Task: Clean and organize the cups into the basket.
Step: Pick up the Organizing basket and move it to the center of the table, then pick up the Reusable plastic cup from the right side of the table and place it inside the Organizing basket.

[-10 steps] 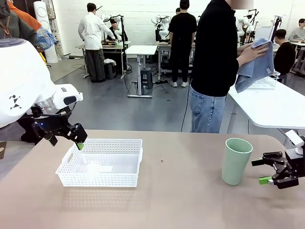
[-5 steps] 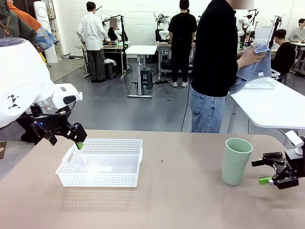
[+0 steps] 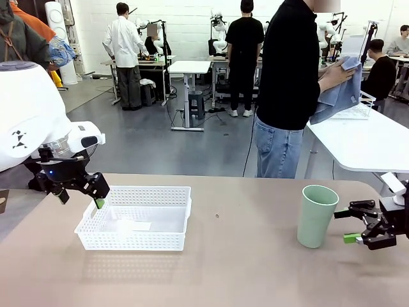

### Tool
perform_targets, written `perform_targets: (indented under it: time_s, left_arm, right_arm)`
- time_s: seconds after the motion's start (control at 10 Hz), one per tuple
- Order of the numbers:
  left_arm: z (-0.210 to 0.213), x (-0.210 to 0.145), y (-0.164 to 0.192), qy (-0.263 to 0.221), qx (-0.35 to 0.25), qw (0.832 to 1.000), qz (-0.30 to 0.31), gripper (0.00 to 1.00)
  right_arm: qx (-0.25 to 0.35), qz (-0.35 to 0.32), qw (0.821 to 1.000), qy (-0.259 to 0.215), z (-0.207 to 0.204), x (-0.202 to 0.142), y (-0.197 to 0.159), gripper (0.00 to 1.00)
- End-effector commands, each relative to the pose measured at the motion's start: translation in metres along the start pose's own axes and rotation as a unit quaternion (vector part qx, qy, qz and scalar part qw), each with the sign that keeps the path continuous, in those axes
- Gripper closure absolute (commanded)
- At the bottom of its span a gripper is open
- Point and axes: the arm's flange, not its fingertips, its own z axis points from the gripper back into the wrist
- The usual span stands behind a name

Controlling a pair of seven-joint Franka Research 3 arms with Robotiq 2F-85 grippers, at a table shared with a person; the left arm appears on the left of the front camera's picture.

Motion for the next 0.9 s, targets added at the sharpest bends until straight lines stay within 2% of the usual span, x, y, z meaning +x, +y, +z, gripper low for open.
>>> perform_targets:
  time_s: [0.0,0.4,0.8]
  left_arm:
    - [-0.005,-0.002,0.009,0.012,0.012,1.000,-0.022,0.00]
    - [-0.011,-0.022,0.010,0.012,0.039,0.997,-0.061,0.00]
    - [-0.018,-0.022,0.019,0.017,0.068,0.996,-0.046,0.00]
  right_arm:
    - [-0.008,0.004,1.000,-0.009,-0.014,-0.009,-0.018,0.00]
    - [-0.004,-0.047,0.999,-0.002,-0.023,-0.023,-0.049,0.00]
    - [0.012,-0.048,0.999,0.006,-0.044,-0.023,-0.049,0.00]
